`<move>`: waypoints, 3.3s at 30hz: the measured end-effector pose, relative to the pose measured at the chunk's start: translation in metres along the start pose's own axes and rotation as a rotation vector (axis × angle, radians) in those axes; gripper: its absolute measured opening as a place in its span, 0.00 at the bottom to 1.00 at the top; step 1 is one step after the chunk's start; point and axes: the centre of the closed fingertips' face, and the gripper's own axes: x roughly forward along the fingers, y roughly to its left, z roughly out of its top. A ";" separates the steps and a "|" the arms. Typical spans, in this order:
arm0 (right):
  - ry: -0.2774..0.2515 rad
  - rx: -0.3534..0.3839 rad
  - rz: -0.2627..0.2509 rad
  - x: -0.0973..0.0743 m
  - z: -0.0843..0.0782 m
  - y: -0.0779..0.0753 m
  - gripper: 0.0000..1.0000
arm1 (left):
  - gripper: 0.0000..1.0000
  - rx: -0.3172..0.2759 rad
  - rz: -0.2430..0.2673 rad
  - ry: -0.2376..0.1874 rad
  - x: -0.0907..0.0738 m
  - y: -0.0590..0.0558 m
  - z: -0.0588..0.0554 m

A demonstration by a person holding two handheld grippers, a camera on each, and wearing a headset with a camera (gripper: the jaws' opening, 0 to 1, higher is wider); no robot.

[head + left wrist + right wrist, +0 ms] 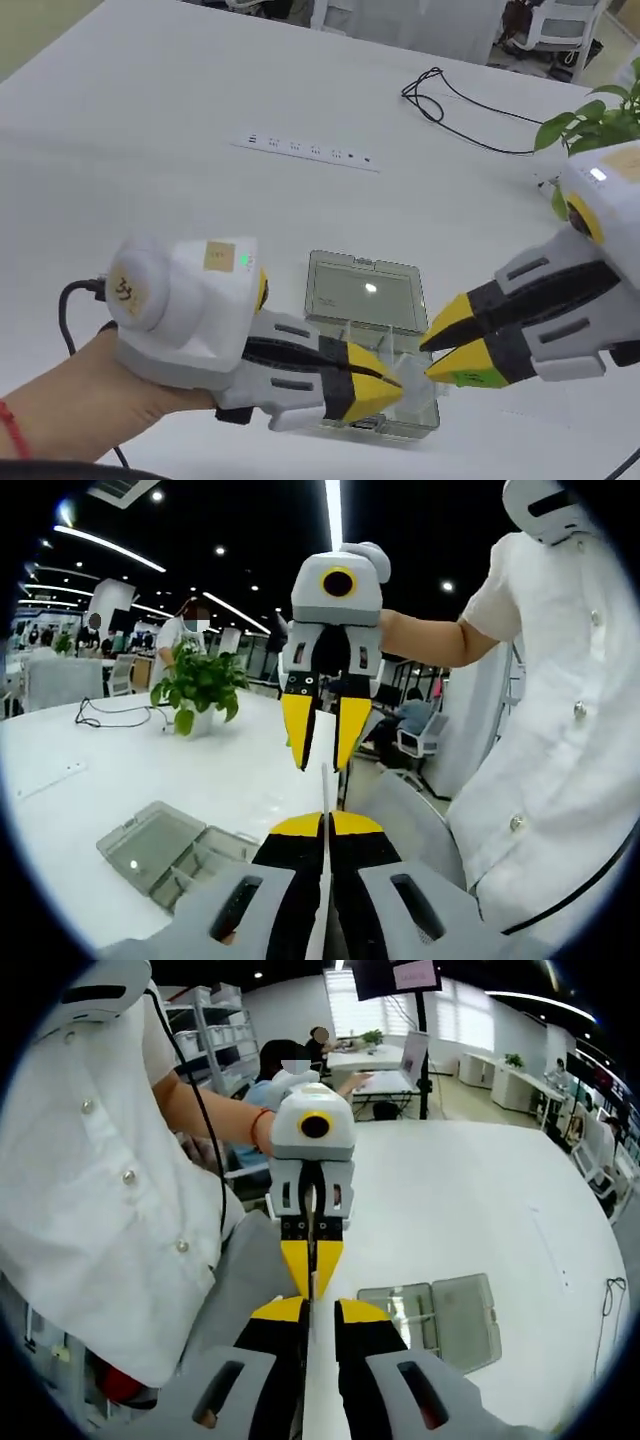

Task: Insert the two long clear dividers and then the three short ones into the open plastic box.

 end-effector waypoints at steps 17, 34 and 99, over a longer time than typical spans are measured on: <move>0.019 0.020 0.070 0.007 -0.002 0.014 0.03 | 0.00 0.011 -0.005 -0.019 -0.001 -0.005 0.004; 0.045 0.001 0.065 0.014 -0.005 0.015 0.02 | 0.00 -0.005 0.013 -0.010 -0.002 -0.003 -0.003; 0.002 0.076 -0.165 0.093 -0.054 -0.105 0.02 | 1.00 -0.060 0.337 0.175 -0.048 0.077 -0.091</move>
